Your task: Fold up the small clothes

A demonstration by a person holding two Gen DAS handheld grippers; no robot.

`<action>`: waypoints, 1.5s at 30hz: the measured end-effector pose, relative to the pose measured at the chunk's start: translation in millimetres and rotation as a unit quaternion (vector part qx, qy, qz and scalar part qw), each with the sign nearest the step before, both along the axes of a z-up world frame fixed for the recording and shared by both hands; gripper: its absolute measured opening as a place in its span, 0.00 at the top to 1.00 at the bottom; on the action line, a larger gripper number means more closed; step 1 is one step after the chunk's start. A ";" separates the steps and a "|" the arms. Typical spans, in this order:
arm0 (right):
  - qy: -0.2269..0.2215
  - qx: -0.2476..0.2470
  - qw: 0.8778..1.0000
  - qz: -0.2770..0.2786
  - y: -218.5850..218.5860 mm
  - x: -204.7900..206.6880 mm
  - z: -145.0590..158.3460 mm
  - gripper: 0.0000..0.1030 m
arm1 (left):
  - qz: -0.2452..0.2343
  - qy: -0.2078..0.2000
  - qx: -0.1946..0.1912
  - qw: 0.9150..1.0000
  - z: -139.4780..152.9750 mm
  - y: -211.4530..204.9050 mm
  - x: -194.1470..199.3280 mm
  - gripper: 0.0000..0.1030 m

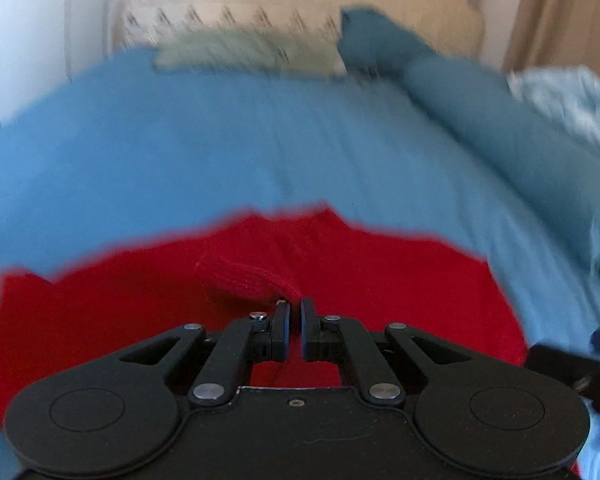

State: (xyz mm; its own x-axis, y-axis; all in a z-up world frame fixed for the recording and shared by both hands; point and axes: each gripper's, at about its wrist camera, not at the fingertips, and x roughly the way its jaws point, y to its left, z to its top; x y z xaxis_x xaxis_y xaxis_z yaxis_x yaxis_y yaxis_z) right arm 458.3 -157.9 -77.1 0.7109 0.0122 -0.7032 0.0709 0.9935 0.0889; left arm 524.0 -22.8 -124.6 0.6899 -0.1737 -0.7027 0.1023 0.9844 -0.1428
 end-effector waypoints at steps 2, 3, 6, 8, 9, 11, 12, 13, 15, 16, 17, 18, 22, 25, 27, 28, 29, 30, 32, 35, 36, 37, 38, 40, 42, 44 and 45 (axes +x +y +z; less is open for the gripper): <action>0.009 -0.002 1.000 -0.002 -12.1 -1.8 -9.6 0.00 | -0.011 0.018 0.017 1.000 -20.8 -9.5 3.8 0.95; 0.013 -0.001 1.000 -0.002 -16.3 -2.4 -12.7 0.00 | -0.017 0.022 0.024 0.999 -28.4 -13.7 3.2 0.94; 0.020 0.004 1.000 0.005 -24.7 -2.1 -19.6 0.00 | -0.028 0.021 0.031 0.999 -32.1 -15.1 -1.6 0.78; 0.020 0.002 1.000 0.010 -25.7 2.7 -19.2 0.00 | -0.037 0.018 0.023 0.999 -26.9 -6.8 -3.9 0.34; 0.019 0.002 1.000 0.014 -25.8 4.0 -18.2 0.00 | -0.037 0.011 0.024 0.999 -23.1 -4.0 -10.0 0.19; 0.012 0.005 1.000 0.025 -23.8 6.3 -14.1 0.00 | -0.037 -0.003 0.036 0.999 -11.1 9.8 -22.1 0.12; 0.008 0.006 0.999 0.033 -20.8 8.2 -11.7 0.00 | -0.035 -0.004 0.045 0.998 -7.1 16.9 -25.9 0.11; 0.005 0.004 0.999 0.044 -15.3 10.4 -10.9 0.00 | -0.029 -0.004 0.056 0.998 -4.2 23.5 -31.3 0.11; 0.011 -0.005 0.997 0.074 5.4 19.8 -12.4 0.00 | -0.015 -0.007 0.076 0.997 4.6 41.3 -42.2 0.10; 0.017 -0.007 0.996 0.090 16.8 24.2 -15.4 0.00 | -0.005 -0.009 0.086 0.996 6.6 52.5 -45.3 0.09; 0.023 -0.009 0.993 0.112 31.6 30.8 -20.9 0.00 | 0.007 -0.009 0.096 0.995 7.1 64.1 -46.1 0.09; 0.025 -0.011 0.991 0.128 44.7 35.6 -26.2 0.00 | 0.016 -0.007 0.102 0.995 6.6 73.1 -47.5 0.09; 0.002 -0.051 0.984 0.173 101.9 48.9 -53.6 0.00 | 0.056 0.013 0.097 0.994 -2.6 109.3 -43.7 0.09; -0.001 -0.087 0.978 0.188 130.5 62.9 -76.0 0.10 | 0.070 0.015 0.095 0.993 -5.3 124.0 -44.1 0.09; 0.009 -0.097 0.978 0.187 137.1 71.8 -86.3 0.24 | 0.074 0.013 0.095 0.993 -5.5 128.4 -44.5 0.09; 0.013 -0.089 0.980 0.178 136.0 73.9 -88.7 0.26 | 0.076 0.014 0.093 0.993 -5.5 130.9 -45.7 0.09; 0.016 -0.071 0.983 0.168 130.5 75.1 -89.6 0.26 | 0.080 0.016 0.090 0.993 -5.7 133.0 -46.4 0.09; 0.018 -0.057 0.986 0.153 123.4 75.6 -89.4 0.27 | 0.083 0.016 0.087 0.993 -5.5 133.0 -46.6 0.09; 0.022 -0.040 0.993 0.111 108.0 74.8 -87.3 0.27 | 0.089 0.015 0.082 0.993 -5.1 135.1 -51.0 0.09; 0.033 0.003 0.997 0.073 79.1 71.1 -86.3 0.27 | 0.097 0.019 0.079 0.992 -7.6 138.7 -55.8 0.09; 0.034 0.019 0.997 0.072 70.4 67.5 -86.3 0.26 | 0.103 0.024 0.078 0.991 -9.2 141.0 -56.6 0.09; 0.034 0.030 0.996 0.076 65.7 64.1 -87.0 0.26 | 0.111 0.029 0.075 0.991 -10.0 143.8 -58.4 0.09; 0.033 0.033 0.996 0.082 62.6 60.4 -87.7 0.26 | 0.119 0.035 0.069 0.990 -11.4 147.0 -59.5 0.09; 0.031 0.034 0.995 0.089 60.8 55.5 -88.9 0.25 | 0.131 0.042 0.058 0.989 -13.1 153.3 -62.9 0.09; 0.027 0.039 0.995 0.093 59.6 53.2 -88.9 0.25 | 0.138 0.044 0.062 0.988 -14.6 156.5 -65.2 0.09; 0.027 0.049 0.995 0.086 57.8 55.2 -88.2 0.24 | 0.140 0.045 0.070 0.987 -16.1 159.9 -67.9 0.09; 0.027 0.055 0.995 0.081 57.3 57.6 -87.7 0.24 | 0.140 0.046 0.074 0.986 -16.9 160.0 -67.3 0.09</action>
